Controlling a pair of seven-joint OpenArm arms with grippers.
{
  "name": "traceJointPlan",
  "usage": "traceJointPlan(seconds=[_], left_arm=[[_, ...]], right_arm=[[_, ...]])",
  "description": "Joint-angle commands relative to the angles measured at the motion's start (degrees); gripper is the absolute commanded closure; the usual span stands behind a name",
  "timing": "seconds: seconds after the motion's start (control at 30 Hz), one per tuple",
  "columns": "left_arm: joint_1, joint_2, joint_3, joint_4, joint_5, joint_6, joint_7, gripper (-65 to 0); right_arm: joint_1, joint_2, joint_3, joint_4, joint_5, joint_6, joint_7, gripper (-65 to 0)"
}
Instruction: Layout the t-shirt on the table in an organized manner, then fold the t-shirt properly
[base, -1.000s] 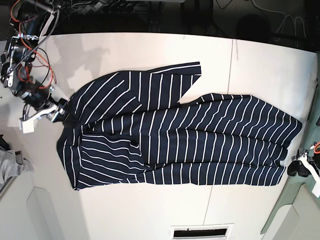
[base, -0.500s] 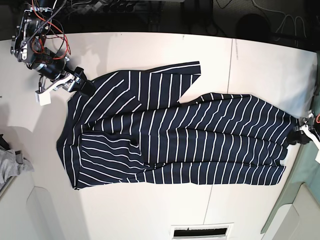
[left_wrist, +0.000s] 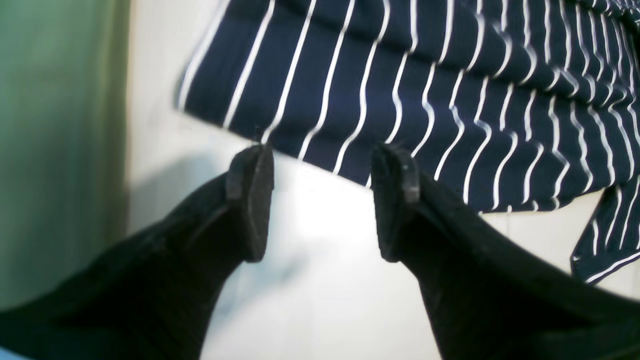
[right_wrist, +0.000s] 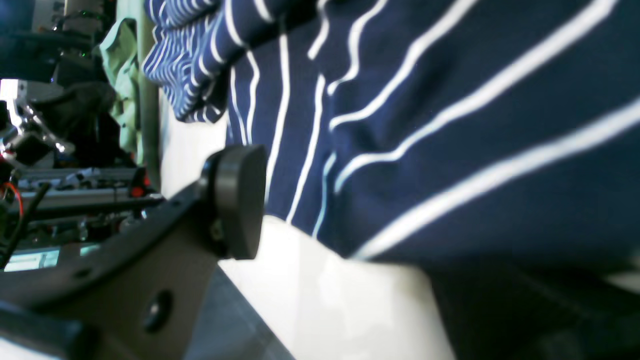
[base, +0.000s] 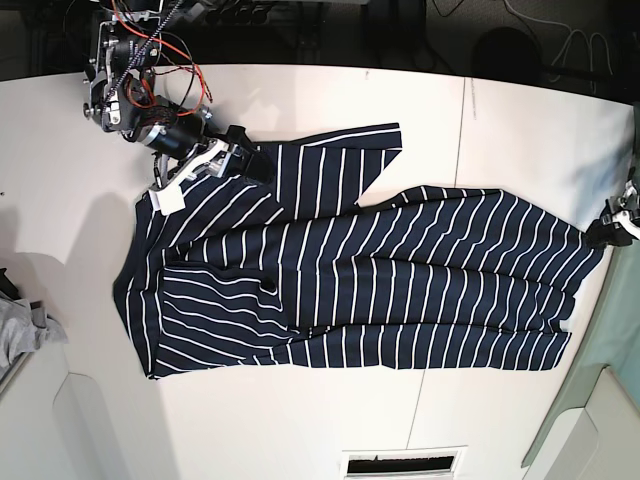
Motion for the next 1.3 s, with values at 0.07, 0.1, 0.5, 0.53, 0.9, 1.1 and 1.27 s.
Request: traceJointPlan(seconds=[0.07, 0.1, 0.5, 0.53, 0.9, 1.1, 1.27], left_arm=[[0.0, 0.79, -0.44, 0.7, -0.17, 0.09, -1.25, -33.5], [0.2, 1.51, -0.44, 0.7, 0.48, 0.2, -1.86, -33.5], [0.17, 10.32, -0.44, 0.68, 9.55, 6.12, -7.74, -33.5], [0.17, 10.84, -0.44, 0.68, 9.57, 6.14, -8.31, -33.5], [0.15, 13.07, -0.44, 0.9, 13.51, 5.86, -13.81, 0.0], [0.17, 9.14, -0.44, 4.94, 13.64, 3.89, -13.46, 0.0], [0.2, 3.82, -0.44, 14.97, 13.16, 3.91, -7.87, 0.0]], right_arm=[[0.61, -1.77, -1.42, 0.92, 0.87, 0.63, 3.06, -36.0], [0.63, -2.34, -1.68, 0.92, 0.85, 0.63, 3.28, -36.0], [0.79, -5.53, -2.43, 0.92, -2.62, 0.42, 8.96, -28.5], [0.81, -5.55, -2.6, 0.92, -2.95, 0.42, 9.31, -22.3], [0.9, -5.14, -2.95, 3.54, 0.33, 0.44, 4.96, 0.0], [0.87, -2.93, -1.68, 16.04, 1.22, 0.46, -4.61, 0.0], [0.9, 4.37, 2.08, 25.09, 1.2, 0.44, -6.25, 0.0]])
